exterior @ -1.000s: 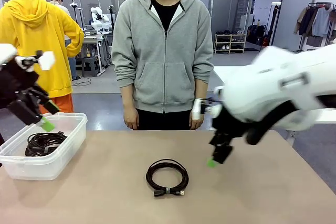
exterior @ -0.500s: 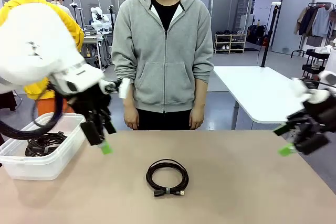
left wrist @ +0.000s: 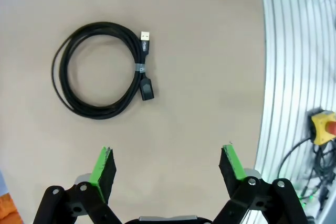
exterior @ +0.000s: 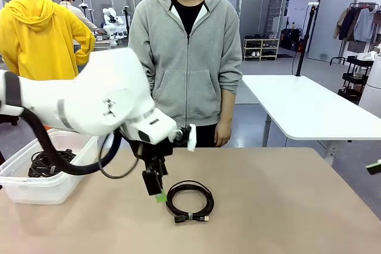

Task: Organize and store the cables.
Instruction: Place the USB Extension Cable into the Organizing box.

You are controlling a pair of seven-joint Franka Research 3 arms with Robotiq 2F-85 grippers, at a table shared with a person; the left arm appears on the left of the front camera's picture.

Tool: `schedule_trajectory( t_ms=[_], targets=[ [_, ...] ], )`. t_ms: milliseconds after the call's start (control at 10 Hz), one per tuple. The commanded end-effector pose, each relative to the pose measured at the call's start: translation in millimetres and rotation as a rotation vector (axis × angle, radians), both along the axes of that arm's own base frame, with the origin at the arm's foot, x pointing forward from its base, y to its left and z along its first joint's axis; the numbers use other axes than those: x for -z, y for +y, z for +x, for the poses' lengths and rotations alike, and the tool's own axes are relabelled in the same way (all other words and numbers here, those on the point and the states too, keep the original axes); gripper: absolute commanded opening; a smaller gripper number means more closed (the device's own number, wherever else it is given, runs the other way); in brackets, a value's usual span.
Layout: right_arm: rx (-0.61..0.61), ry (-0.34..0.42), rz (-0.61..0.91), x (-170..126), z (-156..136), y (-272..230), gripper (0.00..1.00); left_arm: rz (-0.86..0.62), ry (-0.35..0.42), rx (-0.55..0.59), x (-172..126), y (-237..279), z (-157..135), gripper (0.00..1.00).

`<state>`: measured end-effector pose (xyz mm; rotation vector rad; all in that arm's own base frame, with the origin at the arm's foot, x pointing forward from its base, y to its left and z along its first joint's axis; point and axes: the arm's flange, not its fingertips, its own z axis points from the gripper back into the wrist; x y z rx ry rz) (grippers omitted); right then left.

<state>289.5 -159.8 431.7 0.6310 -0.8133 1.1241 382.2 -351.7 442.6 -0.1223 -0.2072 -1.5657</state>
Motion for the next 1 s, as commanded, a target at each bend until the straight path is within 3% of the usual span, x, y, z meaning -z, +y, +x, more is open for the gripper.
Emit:
schedule_trajectory(
  t_ms=[0, 100, 200, 800, 900],
  targets=[
    [-0.017, -0.034, 0.072, 15, 2, -17, 1.0, 0.061, -0.044, -0.038, 7, -21, 15, 1.0],
    [-0.042, -0.041, 0.095, 23, -1, -25, 1.0, 0.027, -0.001, -0.021, 11, -24, 17, 1.0],
    [0.0, -0.009, 0.029, 10, -5, -9, 1.0, 0.032, -0.007, -0.009, 10, -10, 4, 1.0],
    [0.0, -0.009, 0.029, 10, -5, -9, 1.0, 0.035, -0.01, -0.013, 11, -16, 9, 1.0],
    [0.0, -0.009, 0.029, 10, -5, -9, 1.0, 0.05, -0.033, -0.03, 25, -33, 12, 1.0]
  ],
)
